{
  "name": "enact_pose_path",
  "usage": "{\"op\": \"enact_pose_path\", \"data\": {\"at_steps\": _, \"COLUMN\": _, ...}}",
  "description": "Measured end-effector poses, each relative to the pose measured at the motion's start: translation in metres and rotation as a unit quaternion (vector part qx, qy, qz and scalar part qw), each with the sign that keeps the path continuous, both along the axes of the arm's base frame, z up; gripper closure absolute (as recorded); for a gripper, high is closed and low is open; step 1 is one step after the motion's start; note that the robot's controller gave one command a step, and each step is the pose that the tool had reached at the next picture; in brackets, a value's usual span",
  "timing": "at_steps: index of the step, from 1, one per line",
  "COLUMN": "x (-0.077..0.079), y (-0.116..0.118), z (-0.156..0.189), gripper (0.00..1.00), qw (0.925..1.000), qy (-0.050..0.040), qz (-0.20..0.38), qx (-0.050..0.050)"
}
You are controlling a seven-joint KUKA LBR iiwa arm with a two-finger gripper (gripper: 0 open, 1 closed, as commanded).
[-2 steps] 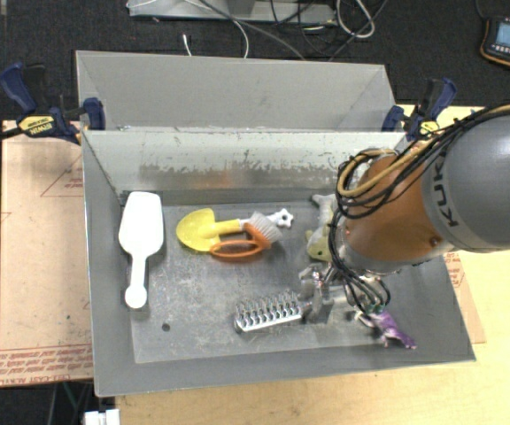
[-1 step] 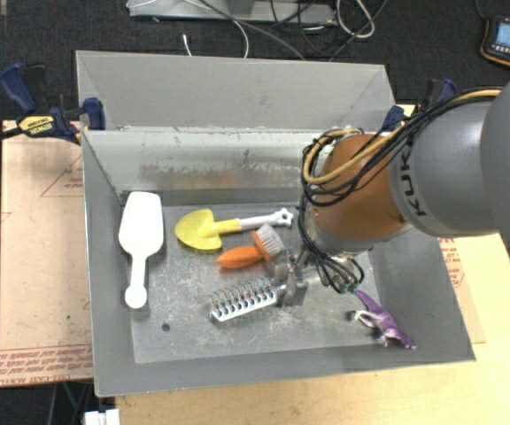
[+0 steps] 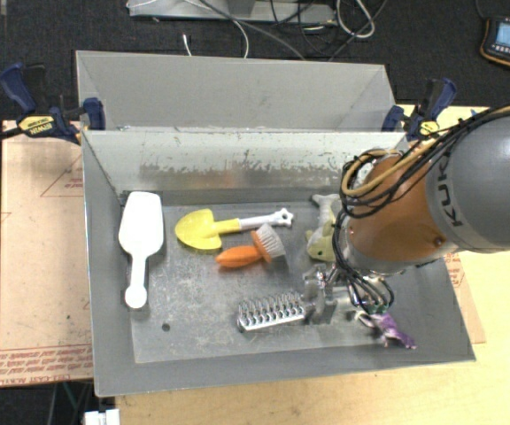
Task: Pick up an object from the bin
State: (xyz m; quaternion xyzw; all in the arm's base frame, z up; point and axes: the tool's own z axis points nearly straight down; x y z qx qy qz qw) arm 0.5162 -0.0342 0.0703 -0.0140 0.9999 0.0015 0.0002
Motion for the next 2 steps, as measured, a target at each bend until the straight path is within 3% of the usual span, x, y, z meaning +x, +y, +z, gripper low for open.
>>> {"op": "enact_pose_path", "data": {"at_steps": 1, "x": 0.009, "y": 0.019, "z": 0.103, "gripper": 1.0, "qw": 0.9998, "qy": -0.0005, "qz": 0.021, "qx": 0.002}}
{"op": "enact_pose_path", "data": {"at_steps": 2, "x": 0.016, "y": 0.017, "z": 0.127, "gripper": 1.0, "qw": 0.9998, "qy": -0.0004, "qz": 0.018, "qx": 0.002}}
